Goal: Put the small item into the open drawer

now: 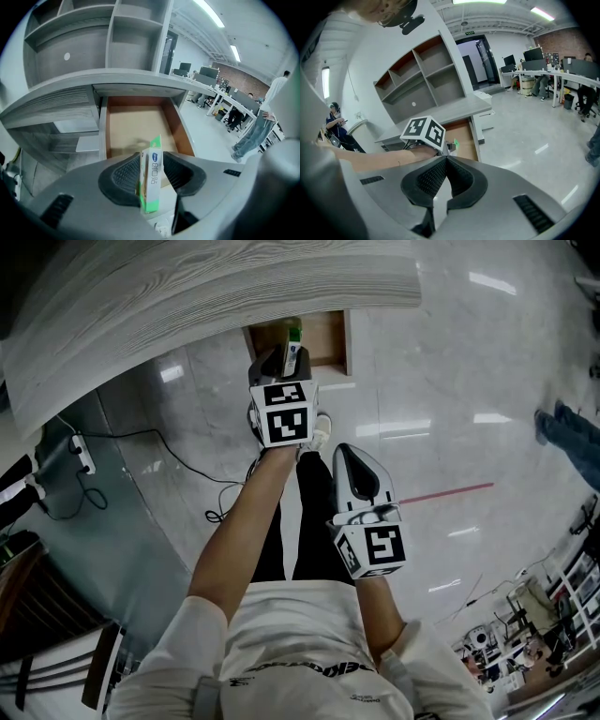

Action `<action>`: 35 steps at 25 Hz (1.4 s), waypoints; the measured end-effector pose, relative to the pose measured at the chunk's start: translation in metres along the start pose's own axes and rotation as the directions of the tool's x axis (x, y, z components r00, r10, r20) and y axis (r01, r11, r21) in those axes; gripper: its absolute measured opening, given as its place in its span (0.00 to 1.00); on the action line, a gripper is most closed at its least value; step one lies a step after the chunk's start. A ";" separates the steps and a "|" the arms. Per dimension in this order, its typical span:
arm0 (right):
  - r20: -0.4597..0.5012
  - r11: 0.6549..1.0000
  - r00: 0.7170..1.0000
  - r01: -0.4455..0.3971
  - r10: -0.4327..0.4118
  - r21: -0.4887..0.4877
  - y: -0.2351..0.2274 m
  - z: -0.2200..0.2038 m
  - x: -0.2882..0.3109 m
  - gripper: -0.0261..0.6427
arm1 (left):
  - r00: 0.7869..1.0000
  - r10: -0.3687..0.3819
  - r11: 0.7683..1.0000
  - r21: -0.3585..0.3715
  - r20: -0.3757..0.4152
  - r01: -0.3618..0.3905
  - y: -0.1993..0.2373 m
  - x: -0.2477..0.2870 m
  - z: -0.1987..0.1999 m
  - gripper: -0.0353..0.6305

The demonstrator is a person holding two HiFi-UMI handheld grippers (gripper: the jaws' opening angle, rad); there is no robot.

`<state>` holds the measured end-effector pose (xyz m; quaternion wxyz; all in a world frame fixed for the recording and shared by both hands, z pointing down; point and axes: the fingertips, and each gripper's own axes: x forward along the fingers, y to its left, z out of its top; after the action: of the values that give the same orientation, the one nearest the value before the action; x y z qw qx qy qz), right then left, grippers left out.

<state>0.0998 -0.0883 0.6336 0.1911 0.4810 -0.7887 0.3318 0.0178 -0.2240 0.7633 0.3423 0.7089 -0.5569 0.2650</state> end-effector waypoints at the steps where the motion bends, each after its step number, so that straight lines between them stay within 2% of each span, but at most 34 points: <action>1: 0.002 1.000 1.000 0.000 0.000 -0.001 0.001 0.000 -0.002 0.09 | 1.000 -0.001 1.000 0.002 0.002 0.001 -0.001 -0.002 0.001 0.28; 9: 0.032 1.000 0.999 0.006 -0.007 0.007 0.009 0.007 -0.022 0.09 | 1.000 -0.001 1.000 0.009 0.022 0.000 -0.007 -0.030 0.008 0.28; 19: 0.092 1.000 0.996 0.019 -0.018 -0.007 0.026 0.038 -0.048 0.09 | 0.999 -0.010 1.000 0.029 0.054 0.008 -0.018 -0.081 0.027 0.27; 35: 0.173 0.998 0.985 0.019 -0.008 -0.061 0.066 0.111 -0.098 0.09 | 0.989 -0.069 0.993 0.100 0.133 0.056 -0.034 -0.201 0.081 0.14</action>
<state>0.0886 -0.0838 0.4714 0.1393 0.5069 -0.8091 0.2626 0.0028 -0.1602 0.5541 0.2773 0.7579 -0.5432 0.2315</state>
